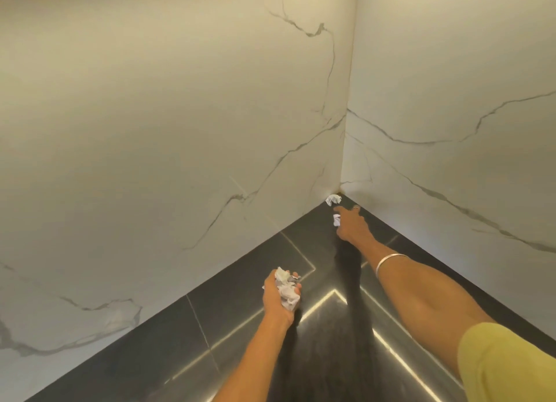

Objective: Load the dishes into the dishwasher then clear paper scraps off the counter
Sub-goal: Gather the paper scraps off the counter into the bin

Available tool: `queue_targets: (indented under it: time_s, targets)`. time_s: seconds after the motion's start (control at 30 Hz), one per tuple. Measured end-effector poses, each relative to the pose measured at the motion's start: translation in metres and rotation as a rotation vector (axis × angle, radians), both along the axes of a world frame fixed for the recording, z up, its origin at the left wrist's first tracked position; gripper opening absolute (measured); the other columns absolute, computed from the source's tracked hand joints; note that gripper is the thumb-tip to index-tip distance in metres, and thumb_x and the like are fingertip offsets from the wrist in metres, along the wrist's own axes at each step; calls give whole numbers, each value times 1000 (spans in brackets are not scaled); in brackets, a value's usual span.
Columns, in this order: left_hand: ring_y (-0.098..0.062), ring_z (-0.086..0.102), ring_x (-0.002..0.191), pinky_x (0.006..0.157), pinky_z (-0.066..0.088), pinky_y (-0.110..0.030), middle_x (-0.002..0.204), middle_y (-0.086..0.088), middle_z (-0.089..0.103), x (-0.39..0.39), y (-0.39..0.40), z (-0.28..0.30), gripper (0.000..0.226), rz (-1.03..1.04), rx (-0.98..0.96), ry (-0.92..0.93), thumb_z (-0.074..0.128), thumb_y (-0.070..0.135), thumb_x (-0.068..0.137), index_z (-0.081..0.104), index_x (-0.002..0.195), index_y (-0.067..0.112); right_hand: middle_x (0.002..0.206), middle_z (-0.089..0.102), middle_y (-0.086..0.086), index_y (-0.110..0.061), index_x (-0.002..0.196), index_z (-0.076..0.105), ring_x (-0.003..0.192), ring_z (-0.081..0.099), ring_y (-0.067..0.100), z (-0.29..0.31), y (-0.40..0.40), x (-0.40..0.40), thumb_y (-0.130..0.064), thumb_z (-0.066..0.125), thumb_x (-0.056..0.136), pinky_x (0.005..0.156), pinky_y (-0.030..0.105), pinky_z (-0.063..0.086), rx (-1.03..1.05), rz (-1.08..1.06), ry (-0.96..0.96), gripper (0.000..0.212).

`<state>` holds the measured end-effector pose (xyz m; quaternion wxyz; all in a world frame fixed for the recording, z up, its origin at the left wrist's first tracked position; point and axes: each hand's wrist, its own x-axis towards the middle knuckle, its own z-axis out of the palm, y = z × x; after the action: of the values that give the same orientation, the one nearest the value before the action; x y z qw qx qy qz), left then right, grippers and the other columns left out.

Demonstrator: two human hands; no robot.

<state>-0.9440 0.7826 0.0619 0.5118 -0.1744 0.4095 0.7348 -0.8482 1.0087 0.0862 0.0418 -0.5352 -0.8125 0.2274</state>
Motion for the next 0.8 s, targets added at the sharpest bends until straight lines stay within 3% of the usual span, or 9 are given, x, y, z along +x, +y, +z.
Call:
queue_targets:
  time_s: [0.1,0.23,0.4,0.47,0.53,0.6,0.67,0.8]
  targets:
    - [-18,51,43,39,43,-19,66,-15,55,3,-4,1,26,-4,8,-4,49,21,95,54,73,6,152,19,26,-25,151,30,118,53,46,-5,16,-9,-18,54,95,98,43,44,39,38,-25,61]
    - [-19,51,41,37,41,-18,68,-17,56,3,-8,0,27,-44,-12,4,51,21,96,57,75,4,155,21,17,-19,144,37,117,55,42,-6,27,-26,-20,51,97,98,43,45,38,127,1,48]
    - [-21,51,39,37,39,-18,63,-18,58,-1,-2,-6,30,-40,-55,-2,51,22,94,57,72,2,165,-2,4,-19,152,22,134,43,39,-6,35,-41,-19,49,98,109,42,35,-28,168,-32,60]
    - [-23,51,38,38,39,-18,61,-18,60,-3,4,-11,31,-26,-79,8,50,24,94,56,74,1,162,16,8,-19,151,23,131,46,38,-9,36,-39,-17,52,97,107,41,37,-68,131,20,61]
    - [-23,51,36,36,38,-18,62,-19,61,-3,2,-13,32,-23,-80,-2,51,25,94,57,75,1,143,38,16,-17,141,31,114,57,38,-7,27,-36,-12,58,92,93,39,45,-21,99,96,55]
    - [-22,51,37,34,38,-18,66,-20,60,0,-1,-10,32,-32,-77,-14,53,25,93,60,75,-1,130,42,19,-13,130,34,97,62,38,-4,16,-33,-7,62,88,78,36,47,88,42,149,51]
    - [-21,52,39,35,39,-19,65,-19,58,1,-3,-9,31,-27,-60,-31,55,23,93,60,75,-2,131,40,21,-14,128,34,93,64,39,-4,11,-30,-7,66,85,74,35,49,147,-11,152,54]
    - [-19,52,41,34,37,-17,67,-17,60,1,-5,-8,30,-51,-55,4,53,24,95,60,77,2,154,21,18,-23,150,28,121,54,40,-15,17,-24,-12,62,90,99,42,45,7,97,9,71]
